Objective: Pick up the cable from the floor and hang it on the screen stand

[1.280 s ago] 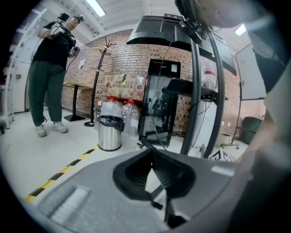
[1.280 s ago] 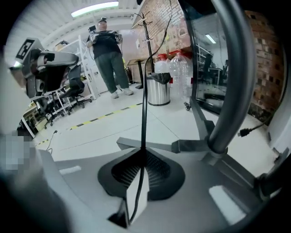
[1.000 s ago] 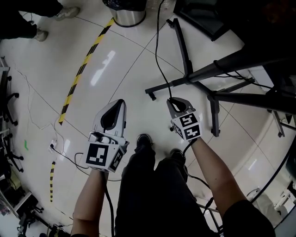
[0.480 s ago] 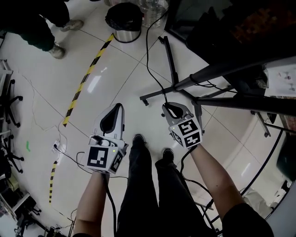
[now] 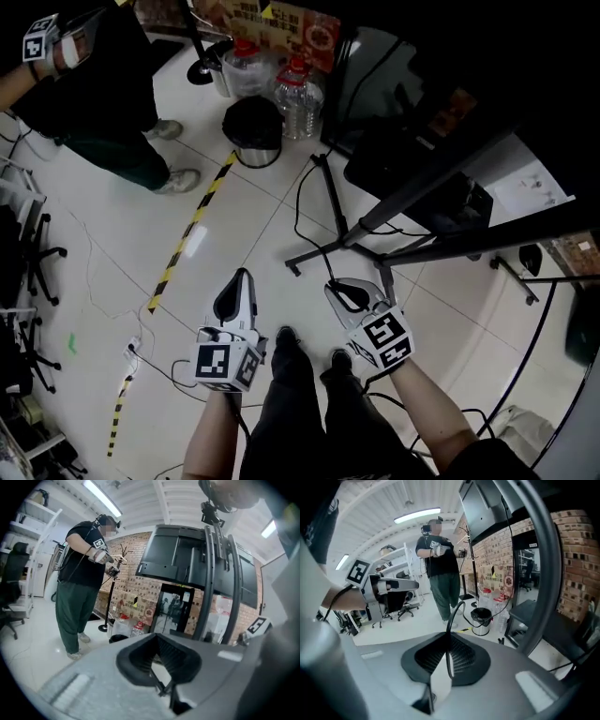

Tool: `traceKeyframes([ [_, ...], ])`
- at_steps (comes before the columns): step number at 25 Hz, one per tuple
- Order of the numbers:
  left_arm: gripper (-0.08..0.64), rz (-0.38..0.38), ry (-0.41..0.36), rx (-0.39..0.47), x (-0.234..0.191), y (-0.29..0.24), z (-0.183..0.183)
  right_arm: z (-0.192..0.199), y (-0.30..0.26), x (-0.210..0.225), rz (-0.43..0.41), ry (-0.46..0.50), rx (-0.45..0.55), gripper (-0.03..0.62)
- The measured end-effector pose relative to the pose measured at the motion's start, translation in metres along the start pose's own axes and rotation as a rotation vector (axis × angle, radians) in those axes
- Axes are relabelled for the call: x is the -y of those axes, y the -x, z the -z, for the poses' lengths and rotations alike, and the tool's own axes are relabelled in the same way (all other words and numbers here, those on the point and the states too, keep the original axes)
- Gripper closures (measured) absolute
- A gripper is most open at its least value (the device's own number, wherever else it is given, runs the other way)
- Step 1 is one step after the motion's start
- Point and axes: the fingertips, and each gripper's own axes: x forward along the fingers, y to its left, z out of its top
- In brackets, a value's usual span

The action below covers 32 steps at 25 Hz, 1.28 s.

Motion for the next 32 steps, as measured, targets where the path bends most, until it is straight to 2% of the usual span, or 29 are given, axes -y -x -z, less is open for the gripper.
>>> traceKeyframes([
  [3,0.555,0.057,-0.030,-0.007,0.019,0.004,-0.014,-0.035,0.022,-0.011,-0.016,0.003,0.020,0.562],
  [6,0.556,0.100,-0.073,0.042,0.030,0.001,-0.047,-0.084,0.031,-0.012,-0.003,0.071,0.079,0.561],
  [10,0.555,0.153,-0.135,0.090,0.050,0.015,-0.094,-0.140,0.062,-0.022,-0.010,0.086,0.169,0.561],
  [12,0.555,0.178,-0.147,0.099,0.064,0.019,-0.116,-0.165,0.077,-0.022,0.008,0.123,0.199,0.561],
  [15,0.555,0.216,-0.162,0.138,0.077,0.011,-0.127,-0.195,0.096,-0.016,0.050,0.161,0.244,0.561],
  [21,0.555,0.310,-0.175,0.211,0.113,0.005,-0.168,-0.230,0.114,-0.012,0.112,0.191,0.297,0.561],
  [24,0.556,0.331,-0.148,0.233,0.115,0.007,-0.174,-0.244,0.121,-0.016,0.107,0.159,0.342,0.562],
  [26,0.555,0.352,-0.159,0.227,0.118,0.010,-0.177,-0.253,0.126,-0.015,0.119,0.150,0.360,0.561],
  [32,0.556,0.531,-0.158,0.257,0.151,0.024,-0.212,-0.290,0.149,-0.011,0.188,0.195,0.403,0.561],
])
